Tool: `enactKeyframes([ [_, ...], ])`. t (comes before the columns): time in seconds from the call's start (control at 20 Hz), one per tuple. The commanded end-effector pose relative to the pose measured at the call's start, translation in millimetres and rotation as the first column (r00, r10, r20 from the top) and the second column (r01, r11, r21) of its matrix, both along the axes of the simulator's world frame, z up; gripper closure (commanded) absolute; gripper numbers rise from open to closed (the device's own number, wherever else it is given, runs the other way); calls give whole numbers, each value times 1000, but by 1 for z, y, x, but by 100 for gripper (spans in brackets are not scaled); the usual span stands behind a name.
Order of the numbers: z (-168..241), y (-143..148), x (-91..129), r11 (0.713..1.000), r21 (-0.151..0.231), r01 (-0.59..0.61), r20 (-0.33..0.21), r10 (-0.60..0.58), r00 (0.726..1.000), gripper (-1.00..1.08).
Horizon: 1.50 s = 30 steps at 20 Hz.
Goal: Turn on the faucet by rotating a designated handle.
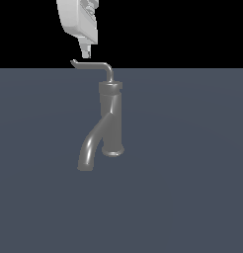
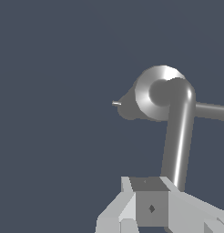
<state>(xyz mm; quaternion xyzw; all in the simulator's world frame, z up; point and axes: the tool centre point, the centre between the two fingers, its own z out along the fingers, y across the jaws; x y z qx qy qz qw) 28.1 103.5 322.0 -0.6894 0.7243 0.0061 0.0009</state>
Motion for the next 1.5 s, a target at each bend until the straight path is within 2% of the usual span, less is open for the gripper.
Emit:
enactKeyframes([
  [0.0,-7,3,6,999,-3,44,2,-44,999,108],
  [0.4,-20,9,15,993,-9,121,7,-121,993,108],
  [0.8,-22,10,16,992,-10,129,7,-129,992,108],
  [1.45,-22,19,-23,992,-10,129,7,-129,992,108],
])
